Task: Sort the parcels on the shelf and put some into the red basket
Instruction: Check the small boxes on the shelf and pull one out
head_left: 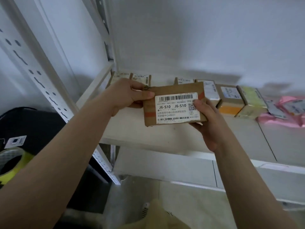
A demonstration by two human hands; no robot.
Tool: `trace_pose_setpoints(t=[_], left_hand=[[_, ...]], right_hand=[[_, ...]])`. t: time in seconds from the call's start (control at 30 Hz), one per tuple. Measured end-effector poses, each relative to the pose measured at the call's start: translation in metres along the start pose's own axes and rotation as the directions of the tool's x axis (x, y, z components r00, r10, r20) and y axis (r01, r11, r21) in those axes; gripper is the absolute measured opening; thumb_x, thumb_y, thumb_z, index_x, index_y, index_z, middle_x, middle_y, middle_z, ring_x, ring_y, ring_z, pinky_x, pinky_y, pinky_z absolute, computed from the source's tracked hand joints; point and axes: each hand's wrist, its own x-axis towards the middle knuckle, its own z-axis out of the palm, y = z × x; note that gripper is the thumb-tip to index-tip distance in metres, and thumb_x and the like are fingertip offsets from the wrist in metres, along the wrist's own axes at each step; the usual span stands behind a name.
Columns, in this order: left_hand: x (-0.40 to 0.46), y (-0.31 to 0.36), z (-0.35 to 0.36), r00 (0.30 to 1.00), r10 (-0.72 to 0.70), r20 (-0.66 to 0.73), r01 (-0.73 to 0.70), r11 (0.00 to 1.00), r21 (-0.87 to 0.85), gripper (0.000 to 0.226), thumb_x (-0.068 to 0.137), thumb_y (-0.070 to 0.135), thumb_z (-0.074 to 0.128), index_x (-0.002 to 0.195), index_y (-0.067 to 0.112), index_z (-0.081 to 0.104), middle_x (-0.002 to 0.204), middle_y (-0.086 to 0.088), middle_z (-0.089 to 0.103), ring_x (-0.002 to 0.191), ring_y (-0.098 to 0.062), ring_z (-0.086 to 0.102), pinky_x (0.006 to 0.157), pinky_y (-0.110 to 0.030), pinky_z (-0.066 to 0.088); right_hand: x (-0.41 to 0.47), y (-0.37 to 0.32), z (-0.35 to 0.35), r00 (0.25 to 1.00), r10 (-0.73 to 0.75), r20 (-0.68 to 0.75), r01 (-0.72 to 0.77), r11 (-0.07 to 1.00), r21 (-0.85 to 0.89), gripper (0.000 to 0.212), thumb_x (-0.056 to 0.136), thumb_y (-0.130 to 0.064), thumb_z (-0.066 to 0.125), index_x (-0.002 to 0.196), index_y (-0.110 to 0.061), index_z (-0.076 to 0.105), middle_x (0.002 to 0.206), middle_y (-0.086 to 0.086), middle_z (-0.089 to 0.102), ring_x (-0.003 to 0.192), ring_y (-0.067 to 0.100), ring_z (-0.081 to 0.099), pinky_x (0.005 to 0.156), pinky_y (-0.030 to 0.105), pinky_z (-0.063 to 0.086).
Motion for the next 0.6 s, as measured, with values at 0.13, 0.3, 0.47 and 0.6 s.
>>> trace_pose_setpoints(t=[0.13,0.3,0.47,0.6], left_hand=[[-0.028,-0.012,0.034,0.994,0.011,0.108,-0.015,0.999,0.038,0.032,0.08,0.022,0.074,0.111,0.013,0.071,0.102,-0.005,0.075,0.097,-0.016,0.071,0.087,-0.03,0.057],[-0.051,-0.02,0.101,0.942,0.066,0.329,-0.163,0.946,0.279,0.026,0.083,0.034,0.072,0.108,0.027,0.071,0.104,0.01,0.071,0.099,-0.005,0.062,0.081,-0.021,0.045],[-0.058,-0.024,0.185,0.79,-0.032,0.612,-0.221,0.917,0.333,0.041,0.081,0.033,0.073,0.12,0.027,0.064,0.114,0.008,0.069,0.112,-0.011,0.06,0.092,-0.028,0.046],[-0.071,-0.04,0.281,0.605,-0.138,0.784,-0.231,0.912,0.339,0.033,0.082,0.035,0.074,0.114,0.032,0.065,0.117,0.009,0.07,0.119,-0.016,0.058,0.108,-0.04,0.041]], right_hand=[[-0.06,0.02,-0.021,0.993,0.009,-0.118,-0.007,1.0,0.015,0.075,0.071,-0.042,0.074,0.138,-0.019,0.051,0.119,0.008,0.072,0.115,0.026,0.066,0.1,0.044,0.051],[-0.137,0.04,-0.073,0.956,0.059,-0.288,-0.052,0.998,0.03,0.082,0.067,-0.045,0.073,0.14,-0.014,0.05,0.122,0.01,0.07,0.115,0.025,0.065,0.106,0.049,0.046],[-0.202,0.055,-0.138,0.926,0.124,-0.356,-0.125,0.992,0.019,0.061,0.07,-0.047,0.069,0.124,-0.022,0.061,0.118,0.005,0.071,0.11,0.022,0.066,0.095,0.039,0.051],[-0.264,0.077,-0.208,0.857,0.184,-0.481,-0.166,0.983,0.079,0.062,0.064,-0.048,0.07,0.122,-0.026,0.061,0.113,0.002,0.071,0.106,0.017,0.065,0.09,0.036,0.049]])
